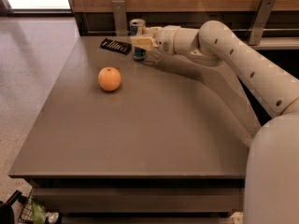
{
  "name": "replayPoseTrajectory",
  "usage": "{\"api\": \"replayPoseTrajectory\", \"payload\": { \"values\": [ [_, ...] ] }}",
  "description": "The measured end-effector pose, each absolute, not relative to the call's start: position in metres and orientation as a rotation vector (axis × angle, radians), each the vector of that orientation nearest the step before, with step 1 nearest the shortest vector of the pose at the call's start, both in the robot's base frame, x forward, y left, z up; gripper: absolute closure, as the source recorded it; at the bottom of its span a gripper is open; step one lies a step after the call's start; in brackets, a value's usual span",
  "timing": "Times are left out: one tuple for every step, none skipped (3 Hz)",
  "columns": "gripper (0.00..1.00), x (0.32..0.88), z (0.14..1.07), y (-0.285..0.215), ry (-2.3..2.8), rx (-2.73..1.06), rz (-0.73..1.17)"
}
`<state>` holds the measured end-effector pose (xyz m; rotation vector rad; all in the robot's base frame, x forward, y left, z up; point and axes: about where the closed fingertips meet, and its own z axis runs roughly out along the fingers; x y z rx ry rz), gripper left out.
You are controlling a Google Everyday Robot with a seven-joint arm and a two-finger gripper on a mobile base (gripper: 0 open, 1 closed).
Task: Move redbull can near rxbar chocolate
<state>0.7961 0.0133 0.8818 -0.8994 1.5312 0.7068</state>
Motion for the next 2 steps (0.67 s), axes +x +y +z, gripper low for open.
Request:
{"api": "replayPoseTrajectory", "payload": {
  "values": [
    [0.36,0.7961,0.8819,0.0134,1.531,-0.900,0.707],
    [0.07,0.7958,0.8813,0.0174,1.530,-0.903,0.712]
  ]
}}
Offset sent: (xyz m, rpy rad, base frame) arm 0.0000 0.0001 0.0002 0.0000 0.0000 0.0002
